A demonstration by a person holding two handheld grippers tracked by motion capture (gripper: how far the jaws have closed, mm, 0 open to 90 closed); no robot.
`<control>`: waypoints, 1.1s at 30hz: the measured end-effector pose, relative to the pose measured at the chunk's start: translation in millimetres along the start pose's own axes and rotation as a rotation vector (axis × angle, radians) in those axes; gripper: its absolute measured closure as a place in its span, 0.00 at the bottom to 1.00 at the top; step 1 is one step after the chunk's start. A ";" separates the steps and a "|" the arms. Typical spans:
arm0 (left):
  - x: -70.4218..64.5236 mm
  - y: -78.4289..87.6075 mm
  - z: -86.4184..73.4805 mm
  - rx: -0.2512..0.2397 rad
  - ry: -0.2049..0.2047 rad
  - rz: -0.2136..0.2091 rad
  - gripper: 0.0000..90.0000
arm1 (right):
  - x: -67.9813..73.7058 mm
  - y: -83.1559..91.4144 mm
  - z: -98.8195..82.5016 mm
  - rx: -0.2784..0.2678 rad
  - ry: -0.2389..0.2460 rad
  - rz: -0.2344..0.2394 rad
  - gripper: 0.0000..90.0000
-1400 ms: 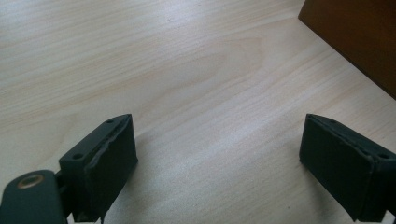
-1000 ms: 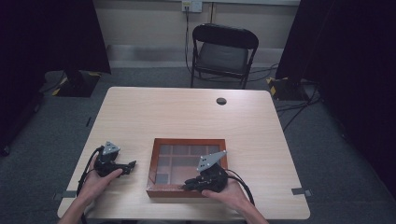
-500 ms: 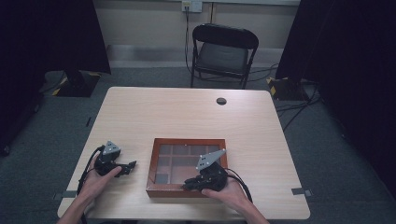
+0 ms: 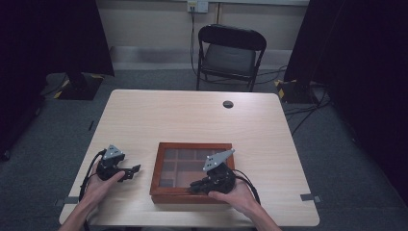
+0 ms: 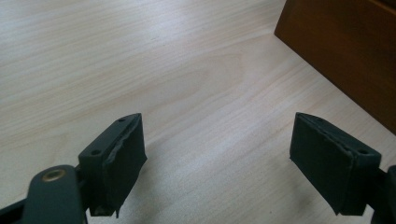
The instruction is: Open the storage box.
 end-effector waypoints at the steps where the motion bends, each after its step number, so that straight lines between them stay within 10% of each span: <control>1: -0.2 1.0 0.4 -0.003 -0.003 -0.003 0.20 | 0.2 0.8 0.7 -0.001 -0.003 0.002 0.92; 20: -20.2 6.9 17.5 -0.105 -0.101 -0.042 0.20 | -0.4 10.7 10.9 -0.014 -0.008 0.013 0.92; 33: -24.4 14.2 27.4 -0.187 -0.070 -0.091 0.20 | -1.8 18.8 22.2 0.001 0.000 0.020 0.92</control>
Point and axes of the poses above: each handheld gripper's, and its own axes: y roughly backward along the jaws, z roughly out of its top, x roughly to its left, the point moved 3 cm from there along -y, roughly forward along the jaws, and after that the axes turned 4 degrees about x, right-handed, at the moved point
